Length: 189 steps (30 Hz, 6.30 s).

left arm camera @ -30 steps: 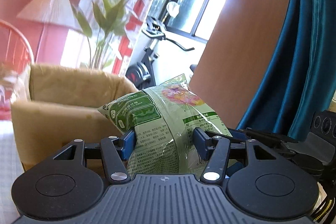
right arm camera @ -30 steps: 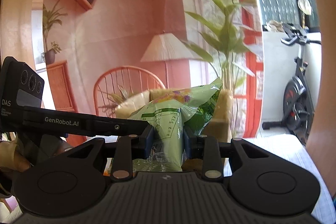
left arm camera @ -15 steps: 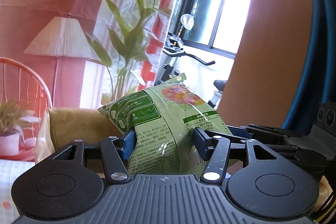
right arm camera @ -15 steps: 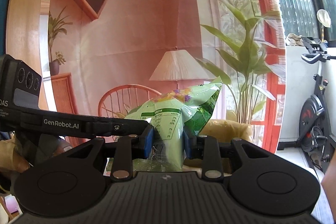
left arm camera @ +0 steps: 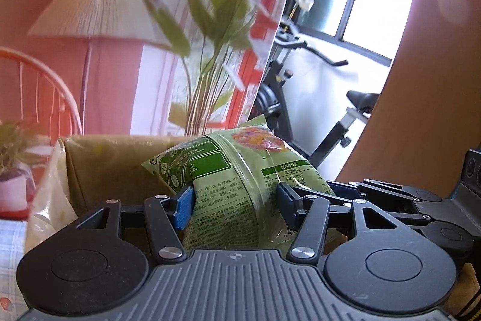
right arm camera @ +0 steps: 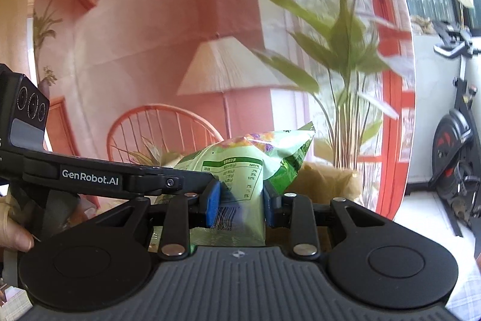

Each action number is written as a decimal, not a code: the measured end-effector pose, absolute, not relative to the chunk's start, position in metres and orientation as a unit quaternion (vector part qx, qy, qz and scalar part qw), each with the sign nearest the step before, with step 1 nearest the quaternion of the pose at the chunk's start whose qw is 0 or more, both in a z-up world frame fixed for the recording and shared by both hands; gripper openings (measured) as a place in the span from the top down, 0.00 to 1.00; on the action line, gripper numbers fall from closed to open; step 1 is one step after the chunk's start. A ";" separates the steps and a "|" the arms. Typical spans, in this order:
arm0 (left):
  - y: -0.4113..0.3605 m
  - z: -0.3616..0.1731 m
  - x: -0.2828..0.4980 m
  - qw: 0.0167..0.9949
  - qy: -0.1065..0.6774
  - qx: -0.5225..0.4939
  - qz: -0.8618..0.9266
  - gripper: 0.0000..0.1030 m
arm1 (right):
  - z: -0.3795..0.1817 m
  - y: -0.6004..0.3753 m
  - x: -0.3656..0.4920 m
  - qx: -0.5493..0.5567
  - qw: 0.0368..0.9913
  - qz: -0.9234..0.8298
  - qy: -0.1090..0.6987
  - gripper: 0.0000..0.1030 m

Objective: Organize snacks
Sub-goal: 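Lower the pale green bag into the lined box and open the left gripper, then move both grippers from the lined box down to the orange snack bags, then grasp an orange corn-chip bag with the left gripper while the right grasps another orange bag, then lift both orange bags and carry them over the lined box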

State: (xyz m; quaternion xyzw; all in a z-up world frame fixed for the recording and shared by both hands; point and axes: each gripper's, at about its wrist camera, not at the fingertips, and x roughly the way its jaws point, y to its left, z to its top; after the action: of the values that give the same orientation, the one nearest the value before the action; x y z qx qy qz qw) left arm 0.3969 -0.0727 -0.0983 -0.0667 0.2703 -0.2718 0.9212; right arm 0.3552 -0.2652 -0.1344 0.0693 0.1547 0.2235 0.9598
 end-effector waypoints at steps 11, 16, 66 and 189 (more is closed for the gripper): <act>-0.082 -0.110 0.414 0.922 0.292 -0.047 -0.249 0.33 | -0.159 -0.279 0.377 0.112 0.955 0.173 0.213 0.65; -0.069 -0.100 0.401 0.928 0.283 -0.045 -0.238 0.31 | -0.156 -0.278 0.361 0.085 0.962 0.164 0.202 0.65; 0.067 -0.162 0.261 0.923 0.332 -0.067 -0.181 0.15 | -0.227 -0.233 0.227 0.050 0.948 0.192 0.250 0.44; 0.027 -0.054 0.275 0.963 0.158 -0.053 -0.212 0.33 | -0.126 -0.249 0.238 0.095 0.982 0.160 0.035 0.40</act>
State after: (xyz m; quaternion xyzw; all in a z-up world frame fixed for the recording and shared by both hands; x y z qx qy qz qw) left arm 0.2754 0.0267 -0.0544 -0.0526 0.1580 -0.2124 0.9629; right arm 0.2376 -0.2490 -0.1265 0.0951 0.0353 0.1598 0.9819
